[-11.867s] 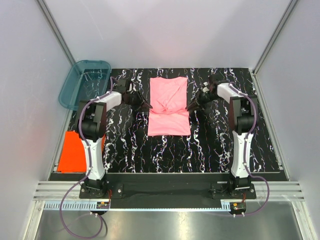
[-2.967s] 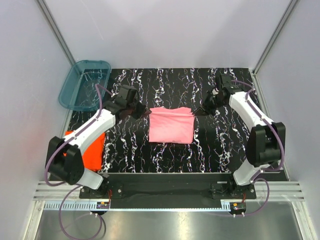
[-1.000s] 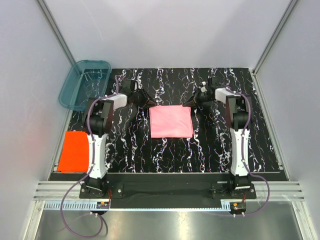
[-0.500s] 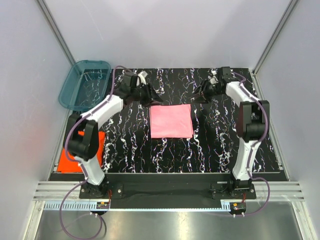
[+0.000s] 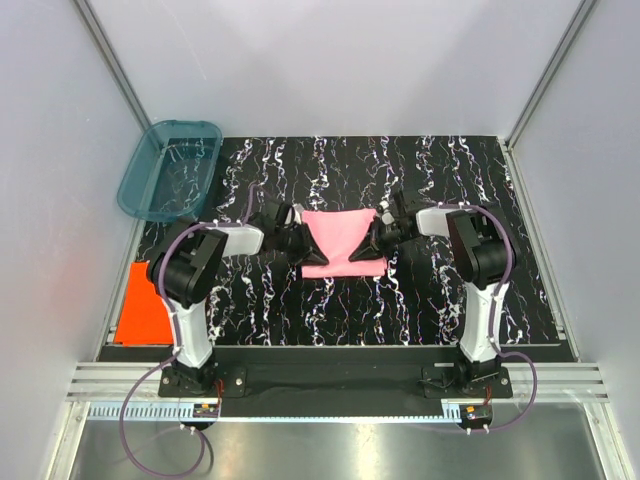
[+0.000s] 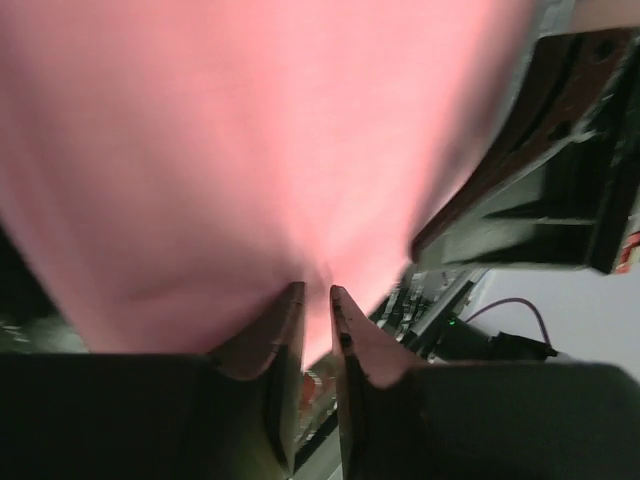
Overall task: Fold and stack the t-shirts
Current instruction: Neatly place the folded tshirt to the corner
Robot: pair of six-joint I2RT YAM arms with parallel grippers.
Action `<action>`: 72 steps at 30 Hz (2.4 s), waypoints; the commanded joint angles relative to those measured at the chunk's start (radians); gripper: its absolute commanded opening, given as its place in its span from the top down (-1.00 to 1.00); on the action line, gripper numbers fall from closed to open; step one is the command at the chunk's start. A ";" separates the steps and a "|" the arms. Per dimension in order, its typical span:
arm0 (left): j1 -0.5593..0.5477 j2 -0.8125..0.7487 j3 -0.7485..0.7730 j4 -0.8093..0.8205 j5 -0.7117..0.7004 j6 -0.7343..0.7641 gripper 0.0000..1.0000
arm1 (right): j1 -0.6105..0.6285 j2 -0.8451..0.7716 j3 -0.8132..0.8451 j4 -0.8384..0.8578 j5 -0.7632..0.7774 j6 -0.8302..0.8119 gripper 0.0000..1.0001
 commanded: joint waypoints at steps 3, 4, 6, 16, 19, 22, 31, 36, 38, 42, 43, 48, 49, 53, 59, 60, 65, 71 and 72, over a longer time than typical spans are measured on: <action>0.004 -0.017 -0.120 0.080 0.011 0.028 0.62 | -0.069 0.018 -0.101 0.111 -0.055 -0.039 1.00; 0.010 -0.041 -0.139 0.064 -0.012 0.077 0.62 | -0.092 -0.023 -0.124 0.110 -0.052 -0.050 1.00; 0.023 -0.115 -0.178 -0.009 -0.019 0.146 0.58 | -0.118 -0.073 -0.187 0.091 -0.043 -0.074 1.00; -0.043 -0.221 -0.072 -0.065 0.056 0.115 0.41 | -0.017 -0.263 -0.149 0.039 -0.017 -0.010 1.00; -0.054 -0.178 -0.076 -0.016 0.082 0.077 0.42 | 0.052 -0.212 -0.112 0.077 -0.005 0.037 1.00; -0.054 -0.166 -0.151 0.049 0.084 0.059 0.42 | 0.063 -0.166 -0.146 0.163 0.009 0.096 1.00; -0.034 -0.153 -0.329 0.067 0.059 0.155 0.42 | 0.024 -0.057 -0.335 0.206 0.061 -0.027 1.00; -0.036 -0.377 -0.354 -0.012 0.061 0.129 0.39 | 0.029 -0.233 -0.335 0.041 0.124 -0.099 1.00; -0.034 -0.440 -0.336 -0.102 0.026 0.147 0.33 | 0.046 -0.284 -0.304 -0.043 0.147 -0.114 1.00; -0.005 -0.496 -0.343 -0.145 -0.019 0.177 0.26 | 0.145 -0.293 -0.188 -0.065 0.146 -0.073 1.00; 0.012 -0.482 -0.346 -0.141 -0.019 0.178 0.26 | 0.159 -0.275 -0.168 -0.046 0.136 -0.055 1.00; 0.049 -0.303 -0.374 -0.048 -0.005 0.187 0.28 | 0.193 -0.128 -0.103 0.057 0.100 0.007 1.00; 0.049 -0.281 -0.379 -0.031 -0.016 0.192 0.29 | 0.193 -0.108 -0.099 0.063 0.107 -0.007 1.00; 0.069 -0.227 -0.382 -0.028 -0.014 0.210 0.33 | 0.189 -0.031 -0.109 0.048 0.113 -0.065 1.00; 0.080 -0.350 -0.282 -0.115 0.006 0.214 0.26 | 0.143 -0.100 -0.113 0.022 0.123 -0.073 1.00; 0.080 -0.356 -0.265 -0.117 0.012 0.200 0.25 | 0.135 -0.123 -0.105 0.021 0.118 -0.067 1.00; 0.098 -0.249 -0.120 -0.062 0.033 0.157 0.24 | 0.078 -0.124 -0.010 0.016 0.118 -0.038 0.94; 0.187 -0.007 0.028 0.078 0.069 0.091 0.24 | -0.045 0.018 0.144 0.017 0.077 -0.015 0.87; 0.207 0.027 0.055 0.078 0.084 0.091 0.25 | -0.057 0.059 0.163 0.017 0.069 -0.012 0.86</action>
